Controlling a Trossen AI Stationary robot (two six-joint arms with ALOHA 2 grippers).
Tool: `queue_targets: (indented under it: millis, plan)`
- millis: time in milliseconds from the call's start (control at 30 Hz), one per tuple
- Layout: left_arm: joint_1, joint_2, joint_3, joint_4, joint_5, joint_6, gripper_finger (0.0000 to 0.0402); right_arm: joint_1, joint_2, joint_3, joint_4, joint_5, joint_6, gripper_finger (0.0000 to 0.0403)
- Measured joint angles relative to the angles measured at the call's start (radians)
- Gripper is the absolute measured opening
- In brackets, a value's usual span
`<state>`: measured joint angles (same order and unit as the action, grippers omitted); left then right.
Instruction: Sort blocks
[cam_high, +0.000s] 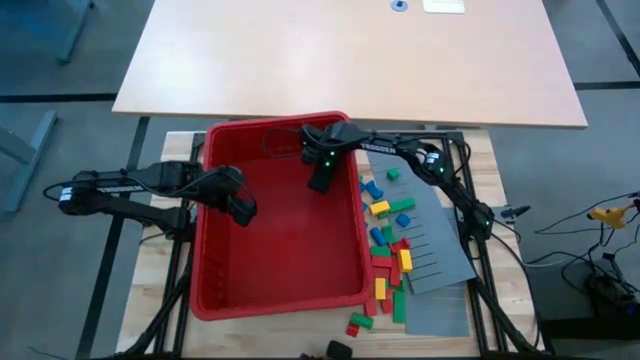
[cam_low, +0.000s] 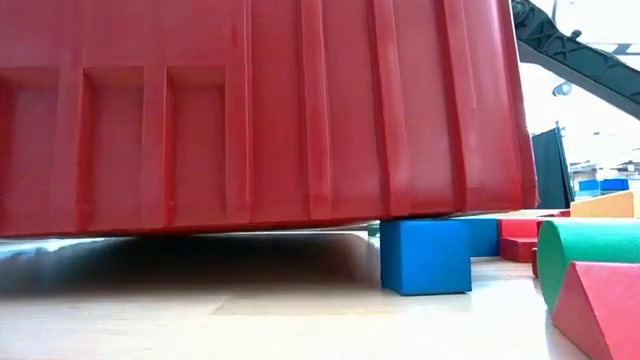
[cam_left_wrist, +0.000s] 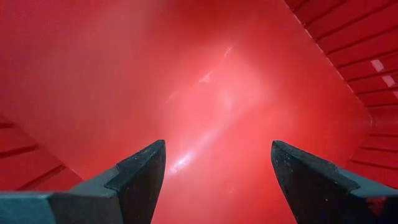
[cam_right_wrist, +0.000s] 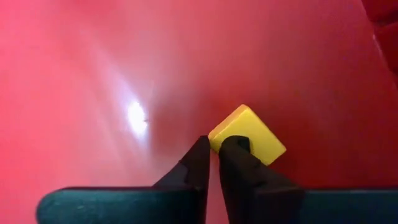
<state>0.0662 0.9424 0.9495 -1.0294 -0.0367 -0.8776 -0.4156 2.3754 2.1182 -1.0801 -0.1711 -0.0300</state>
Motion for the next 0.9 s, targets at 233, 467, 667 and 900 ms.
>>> queue_targets:
  millis: [233,467,667,900]
  plan:
    - [0.0,0.001,-0.002,-0.007,0.002,-0.007,0.0277,-0.001,-0.026,0.044,-0.029,0.01,0.002,0.0062]
    - [0.0,0.0,-0.002,0.002,-0.002,-0.002,0.0277,-0.013,-0.026,0.067,-0.023,0.014,0.013,0.0145]
    - [0.0,-0.001,0.0,0.016,-0.007,0.013,0.0277,-0.021,0.007,0.067,-0.06,0.016,0.021,0.0194]
    - [0.0,-0.001,0.0,0.012,-0.006,0.013,0.0277,-0.021,0.031,0.056,-0.051,0.013,0.04,0.0213]
